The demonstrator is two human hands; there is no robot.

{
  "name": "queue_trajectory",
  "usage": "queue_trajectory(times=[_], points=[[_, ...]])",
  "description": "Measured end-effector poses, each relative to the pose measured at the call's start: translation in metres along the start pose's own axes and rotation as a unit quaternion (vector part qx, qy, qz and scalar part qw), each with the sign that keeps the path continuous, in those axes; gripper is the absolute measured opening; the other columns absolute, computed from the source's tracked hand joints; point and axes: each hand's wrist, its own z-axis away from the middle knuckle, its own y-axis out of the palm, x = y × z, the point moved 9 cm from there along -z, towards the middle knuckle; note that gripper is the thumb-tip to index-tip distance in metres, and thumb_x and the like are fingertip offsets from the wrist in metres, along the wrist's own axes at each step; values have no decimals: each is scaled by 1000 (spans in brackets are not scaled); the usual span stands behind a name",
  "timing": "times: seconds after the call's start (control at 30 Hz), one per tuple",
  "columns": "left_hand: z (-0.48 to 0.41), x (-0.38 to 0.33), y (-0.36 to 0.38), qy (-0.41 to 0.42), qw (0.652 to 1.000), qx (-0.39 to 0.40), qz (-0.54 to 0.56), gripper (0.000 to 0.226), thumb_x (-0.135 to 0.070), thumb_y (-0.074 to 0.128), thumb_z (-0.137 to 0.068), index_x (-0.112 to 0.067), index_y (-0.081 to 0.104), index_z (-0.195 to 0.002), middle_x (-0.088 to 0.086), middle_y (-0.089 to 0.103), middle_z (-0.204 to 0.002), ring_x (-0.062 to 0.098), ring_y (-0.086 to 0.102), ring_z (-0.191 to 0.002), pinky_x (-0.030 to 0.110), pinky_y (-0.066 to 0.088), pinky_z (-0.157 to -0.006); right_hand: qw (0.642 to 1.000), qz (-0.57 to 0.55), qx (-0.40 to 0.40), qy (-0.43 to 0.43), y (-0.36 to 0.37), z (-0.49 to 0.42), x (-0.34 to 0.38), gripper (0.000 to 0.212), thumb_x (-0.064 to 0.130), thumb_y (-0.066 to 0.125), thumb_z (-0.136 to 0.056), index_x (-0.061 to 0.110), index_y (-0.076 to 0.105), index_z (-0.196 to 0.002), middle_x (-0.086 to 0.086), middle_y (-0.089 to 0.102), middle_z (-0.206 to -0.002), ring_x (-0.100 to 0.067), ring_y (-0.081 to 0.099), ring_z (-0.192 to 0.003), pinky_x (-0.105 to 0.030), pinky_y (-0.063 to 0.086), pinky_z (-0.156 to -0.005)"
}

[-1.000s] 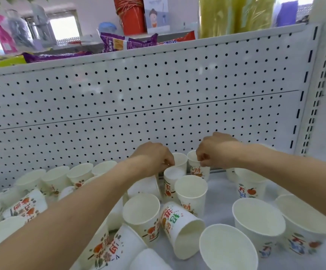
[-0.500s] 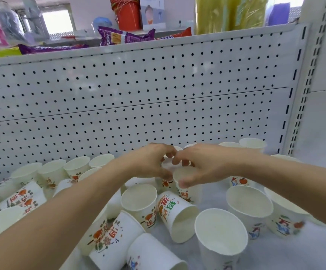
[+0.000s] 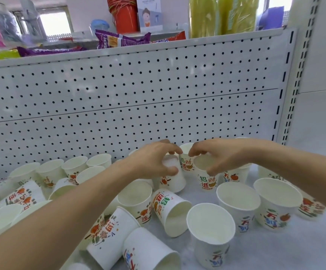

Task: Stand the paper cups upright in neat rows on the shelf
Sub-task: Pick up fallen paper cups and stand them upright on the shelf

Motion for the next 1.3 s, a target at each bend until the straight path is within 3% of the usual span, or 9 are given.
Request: queue_trajectory(times=[0.17,0.33,0.4,0.47,0.53,0.6,0.77,1.07,1.3], points=[[14,14,-25,-69,966,-57,241,26,-39,54,-93,-32,59,-118,-8,61,-108,7,60,-90,25,51,-75,980,-147,-118,-67,-33,6,15,70,59,70,-75,36,44,-136,15,53,-127,-4,52,-114,-33,45,-100],[29,22,-16,-150,800,-43,579,36,-36,50,-94,-7,62,-112,13,68,-102,23,69,-94,33,56,-85,950,-247,-177,-75,-42,4,32,79,56,77,-67,39,40,-134,13,59,-107,-5,65,-91,-31,57,-80],[35,28,-16,-160,777,-55,607,34,-34,50,-95,-8,62,-114,15,68,-106,28,67,-101,38,55,-90,921,-309,-224,-79,-52,3,35,79,48,80,-66,35,39,-131,10,55,-109,-8,65,-90,-28,57,-76],[41,41,-24,-153,855,-67,491,32,-34,45,-99,-16,58,-122,9,65,-112,23,65,-103,35,53,-91,909,-326,-250,-73,-60,0,35,72,42,82,-67,30,41,-124,8,54,-109,-11,62,-91,-29,56,-75],[47,53,-36,-121,948,-81,282,29,-26,42,-102,-30,53,-128,-6,60,-119,13,60,-103,30,49,-89,942,-256,-210,-63,-56,-7,40,64,44,81,-68,32,44,-120,11,54,-108,-11,60,-93,-30,54,-76],[47,58,-30,-88,988,-38,125,40,-10,43,-99,-38,56,-125,-15,56,-124,7,54,-106,25,44,-90,978,-154,-131,-59,-37,-16,49,65,48,80,-68,36,44,-120,14,56,-110,-11,60,-96,-31,54,-81],[36,41,-1,-7,994,63,-89,36,-14,58,-93,-39,63,-118,-21,56,-127,6,39,-114,34,41,-97,992,99,-66,-48,1,-29,65,72,51,76,-71,31,40,-130,7,55,-113,-14,50,-95,-30,46,-81],[38,45,5,29,974,115,-193,20,-21,61,-92,-25,69,-110,-7,55,-108,11,47,-104,30,45,-91,991,116,-36,-52,21,-33,62,81,54,75,-70,30,38,-138,4,50,-126,-11,40,-100,-31,45,-84],[49,54,-31,-1,1000,3,-13,10,-14,62,-90,-21,68,-95,-9,58,-96,8,57,-89,23,49,-83,993,21,-94,-69,-13,-21,65,54,41,63,-89,32,42,-138,9,48,-135,-8,44,-115,-27,37,-97]])
